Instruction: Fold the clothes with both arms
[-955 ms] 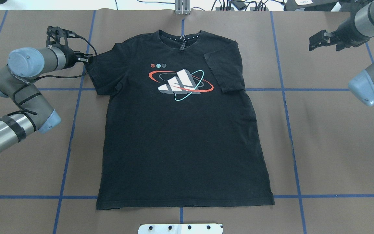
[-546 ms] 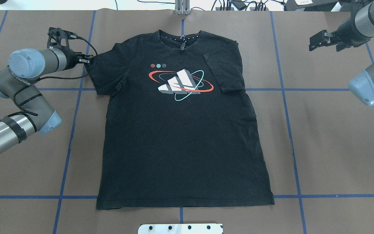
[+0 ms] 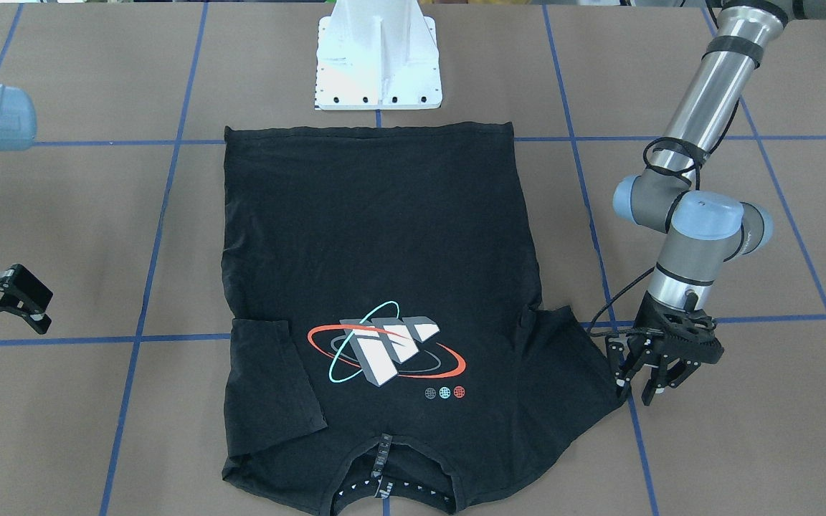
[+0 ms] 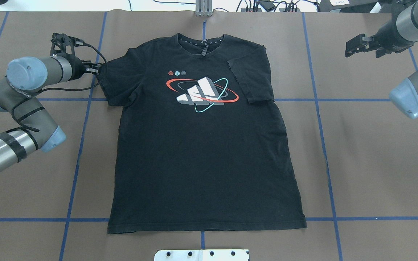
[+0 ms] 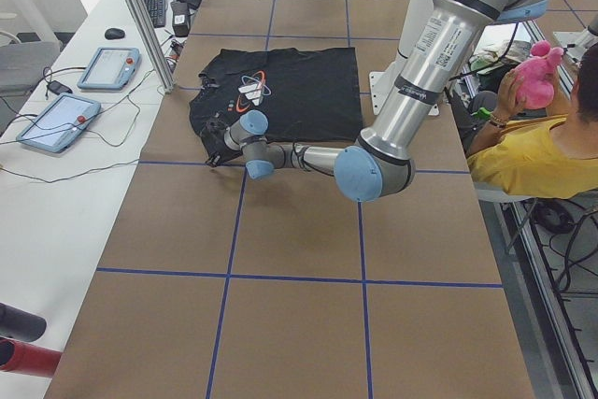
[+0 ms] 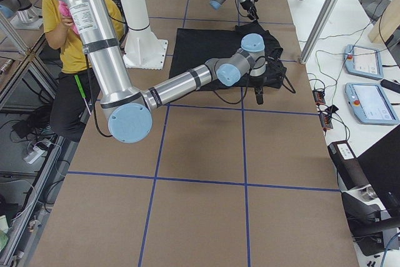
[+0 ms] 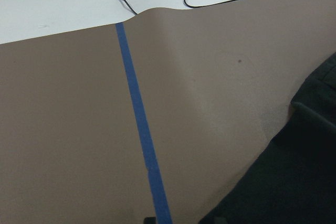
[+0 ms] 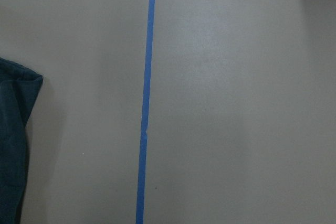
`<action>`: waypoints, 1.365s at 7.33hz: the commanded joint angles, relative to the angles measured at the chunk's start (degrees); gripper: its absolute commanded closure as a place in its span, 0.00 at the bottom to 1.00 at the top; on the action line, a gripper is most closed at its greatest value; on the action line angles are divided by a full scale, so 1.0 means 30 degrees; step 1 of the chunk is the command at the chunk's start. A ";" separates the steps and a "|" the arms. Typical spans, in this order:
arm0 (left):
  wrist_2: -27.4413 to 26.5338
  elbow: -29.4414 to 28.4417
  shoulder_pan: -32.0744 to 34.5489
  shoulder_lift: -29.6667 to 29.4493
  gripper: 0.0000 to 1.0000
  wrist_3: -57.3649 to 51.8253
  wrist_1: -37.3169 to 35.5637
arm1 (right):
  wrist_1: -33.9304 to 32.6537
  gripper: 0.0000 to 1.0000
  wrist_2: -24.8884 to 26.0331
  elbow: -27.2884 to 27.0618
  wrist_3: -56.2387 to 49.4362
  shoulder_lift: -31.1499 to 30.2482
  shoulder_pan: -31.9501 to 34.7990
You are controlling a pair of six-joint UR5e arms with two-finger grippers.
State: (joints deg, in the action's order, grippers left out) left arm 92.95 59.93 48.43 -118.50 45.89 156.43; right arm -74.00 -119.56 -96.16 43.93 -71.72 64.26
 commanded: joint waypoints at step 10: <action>0.0128 0.0729 -0.0414 0.0357 1.00 0.0026 0.0797 | 0.0000 0.00 0.0040 -0.0056 0.0182 -0.0001 -0.0004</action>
State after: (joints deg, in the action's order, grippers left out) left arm 93.11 60.34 46.77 -117.43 46.03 158.94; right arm -74.01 -119.49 -96.26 44.36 -71.72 64.25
